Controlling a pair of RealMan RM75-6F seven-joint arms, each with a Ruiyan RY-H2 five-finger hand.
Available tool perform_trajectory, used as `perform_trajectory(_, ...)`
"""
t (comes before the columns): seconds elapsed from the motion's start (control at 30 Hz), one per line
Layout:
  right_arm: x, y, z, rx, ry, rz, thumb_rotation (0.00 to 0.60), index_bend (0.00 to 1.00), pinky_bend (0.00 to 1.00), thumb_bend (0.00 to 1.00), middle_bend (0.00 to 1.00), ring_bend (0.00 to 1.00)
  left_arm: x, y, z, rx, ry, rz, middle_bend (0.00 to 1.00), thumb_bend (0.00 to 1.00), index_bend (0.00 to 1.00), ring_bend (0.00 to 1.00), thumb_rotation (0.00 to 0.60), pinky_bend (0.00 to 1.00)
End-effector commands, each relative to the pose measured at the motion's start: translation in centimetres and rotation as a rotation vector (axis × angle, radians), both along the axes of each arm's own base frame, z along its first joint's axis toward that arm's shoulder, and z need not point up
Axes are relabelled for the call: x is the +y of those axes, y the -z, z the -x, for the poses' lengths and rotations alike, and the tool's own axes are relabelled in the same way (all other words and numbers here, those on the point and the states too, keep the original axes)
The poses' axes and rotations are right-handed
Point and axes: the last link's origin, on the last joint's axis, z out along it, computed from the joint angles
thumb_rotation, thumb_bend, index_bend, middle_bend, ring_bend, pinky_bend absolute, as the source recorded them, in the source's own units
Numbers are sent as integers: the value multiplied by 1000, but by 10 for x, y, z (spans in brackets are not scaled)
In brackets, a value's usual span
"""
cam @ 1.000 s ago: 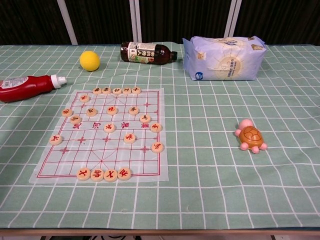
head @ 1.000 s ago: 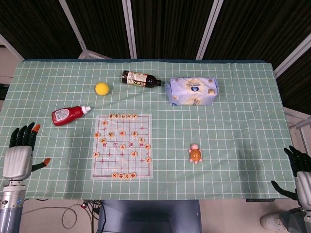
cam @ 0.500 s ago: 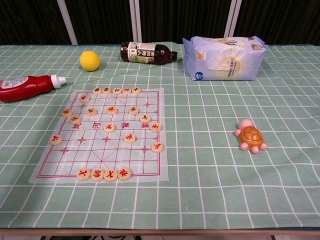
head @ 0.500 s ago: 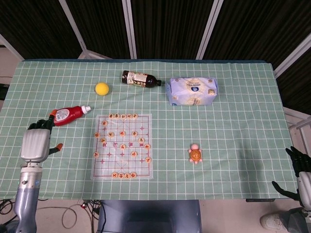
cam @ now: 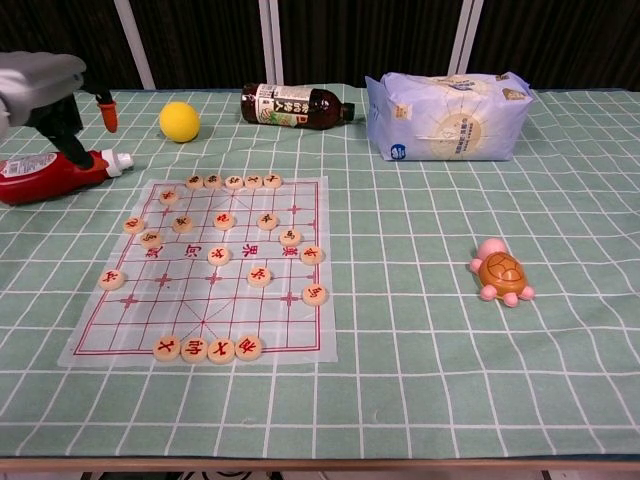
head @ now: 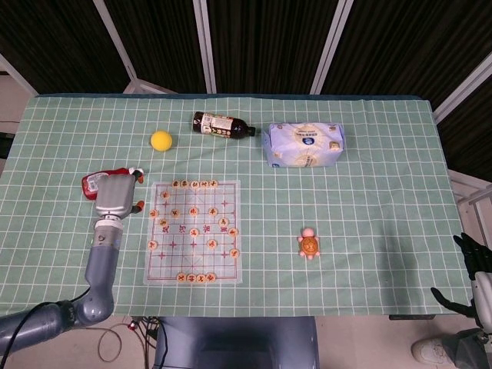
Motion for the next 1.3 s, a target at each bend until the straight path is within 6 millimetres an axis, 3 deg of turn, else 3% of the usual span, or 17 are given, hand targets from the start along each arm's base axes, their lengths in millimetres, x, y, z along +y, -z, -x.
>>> perform_trajectory(0.03, 0, 0, 0, -4, 4, -1, 600, 0, 0, 249, 0, 0, 15, 21, -10, 23, -31, 22, 1000, 210, 434, 1000, 600, 1000)
perform_trajectory(0.67, -1, -2, 1, -29, 20, -8, 600, 0, 0, 249, 0, 0, 40, 66, -15, 51, -106, 71, 1000, 243, 438, 1000, 600, 1000)
perform_trajectory(1.3, -1, -3, 0, -43, 26, -8, 600, 0, 0, 248, 0, 0, 43, 81, -14, 61, -110, 89, 1000, 302, 450, 1000, 600, 1000)
